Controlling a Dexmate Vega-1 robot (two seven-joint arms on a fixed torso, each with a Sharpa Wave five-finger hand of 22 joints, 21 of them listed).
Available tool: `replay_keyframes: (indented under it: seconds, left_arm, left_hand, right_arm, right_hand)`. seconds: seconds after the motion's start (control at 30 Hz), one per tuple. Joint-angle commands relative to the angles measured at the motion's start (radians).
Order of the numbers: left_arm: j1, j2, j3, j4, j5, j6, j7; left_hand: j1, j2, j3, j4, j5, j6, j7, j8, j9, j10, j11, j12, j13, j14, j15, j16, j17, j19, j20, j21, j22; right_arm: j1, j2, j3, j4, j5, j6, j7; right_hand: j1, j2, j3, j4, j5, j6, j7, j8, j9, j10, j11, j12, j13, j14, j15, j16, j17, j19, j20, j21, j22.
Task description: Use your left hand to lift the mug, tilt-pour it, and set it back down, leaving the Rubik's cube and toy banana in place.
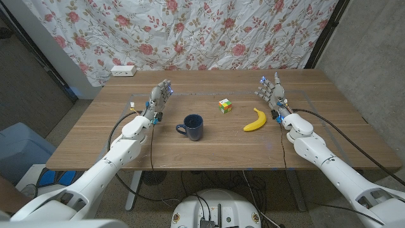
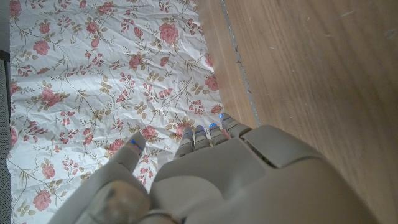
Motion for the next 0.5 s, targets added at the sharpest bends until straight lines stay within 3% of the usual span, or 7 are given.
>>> replay_keyframes:
  seconds: [0.03,0.5]
  left_arm:
    - [0.044,0.038,-0.007,-0.075,-0.003,0.001,-0.013]
    - [0.103,0.110,-0.052,-0.146,-0.048,0.014,-0.050]
  left_hand:
    - [0.013,0.041,0.003,-0.020,0.003,0.006,-0.009,0.005,0.002,-0.003,-0.007,0.004,0.001,-0.004,-0.024,0.002,0.001,-0.005,-0.065,0.005,0.002]
    - [0.052,0.002,0.004,-0.108,-0.008,0.012,-0.019,0.007,0.003,0.010,-0.020,0.002,0.001,0.006,-0.034,0.000,0.001,0.001,-0.073,0.001,0.000]
  right_arm:
    - [-0.001,0.000,0.000,-0.002,0.000,0.000,-0.001]
    - [0.001,0.001,0.000,0.002,0.000,0.001,0.001]
  right_hand:
    - [0.002,0.009,0.001,0.007,0.004,-0.001,-0.006,0.004,0.002,0.006,0.001,0.005,0.003,0.005,-0.052,0.005,0.002,0.004,0.000,0.006,0.004]
    - [0.002,0.009,0.001,0.007,0.004,-0.001,-0.006,0.004,0.002,0.007,0.002,0.005,0.004,0.004,-0.051,0.005,0.002,0.003,0.000,0.006,0.005]
